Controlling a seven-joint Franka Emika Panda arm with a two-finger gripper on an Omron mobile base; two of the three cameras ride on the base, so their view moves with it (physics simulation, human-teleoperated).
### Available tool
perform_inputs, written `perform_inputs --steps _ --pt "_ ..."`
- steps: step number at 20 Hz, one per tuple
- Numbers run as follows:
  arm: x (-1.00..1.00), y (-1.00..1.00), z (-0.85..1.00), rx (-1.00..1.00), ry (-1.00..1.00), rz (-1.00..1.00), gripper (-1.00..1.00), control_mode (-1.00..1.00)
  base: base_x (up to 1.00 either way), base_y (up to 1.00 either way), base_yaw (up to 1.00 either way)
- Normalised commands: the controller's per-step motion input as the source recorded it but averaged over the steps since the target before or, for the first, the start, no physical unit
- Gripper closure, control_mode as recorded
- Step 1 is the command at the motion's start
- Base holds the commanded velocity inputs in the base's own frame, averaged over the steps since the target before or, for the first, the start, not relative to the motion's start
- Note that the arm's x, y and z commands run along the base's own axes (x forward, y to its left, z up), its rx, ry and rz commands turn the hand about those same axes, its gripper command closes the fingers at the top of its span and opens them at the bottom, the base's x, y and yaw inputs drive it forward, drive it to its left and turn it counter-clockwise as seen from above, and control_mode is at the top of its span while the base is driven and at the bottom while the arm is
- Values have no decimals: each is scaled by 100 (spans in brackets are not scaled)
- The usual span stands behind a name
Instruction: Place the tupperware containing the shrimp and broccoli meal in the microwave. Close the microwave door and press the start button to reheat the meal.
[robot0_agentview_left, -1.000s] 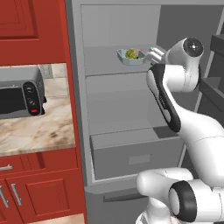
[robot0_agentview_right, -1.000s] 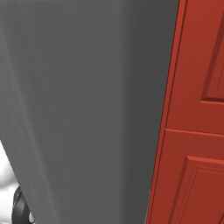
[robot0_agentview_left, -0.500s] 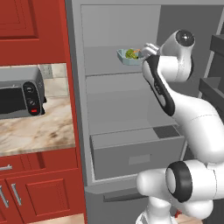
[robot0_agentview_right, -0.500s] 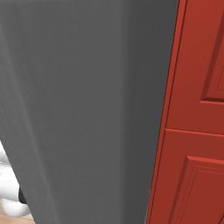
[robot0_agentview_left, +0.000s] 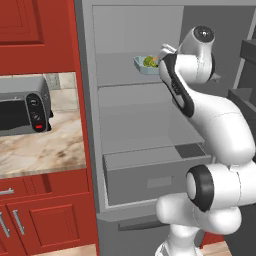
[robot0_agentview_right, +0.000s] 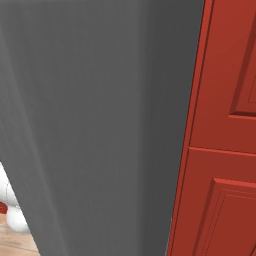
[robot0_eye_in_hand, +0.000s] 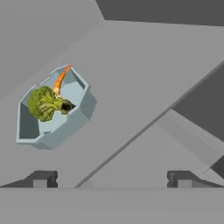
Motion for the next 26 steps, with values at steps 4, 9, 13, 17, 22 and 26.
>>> perform_inputs --steps 4,9,13,17,22,26 --pt "28 7 -11 -3 -3 0 -100 -100 0 0 0" --pt "36 11 -15 -3 0 0 -100 -100 0 0 0" --pt "41 14 -11 -3 0 0 -100 -100 0 0 0" --pt "44 16 0 0 0 0 -100 -100 0 0 0" --pt "45 13 0 0 0 0 -100 -100 0 0 0" --pt "41 19 0 0 1 0 -100 -100 0 0 0"
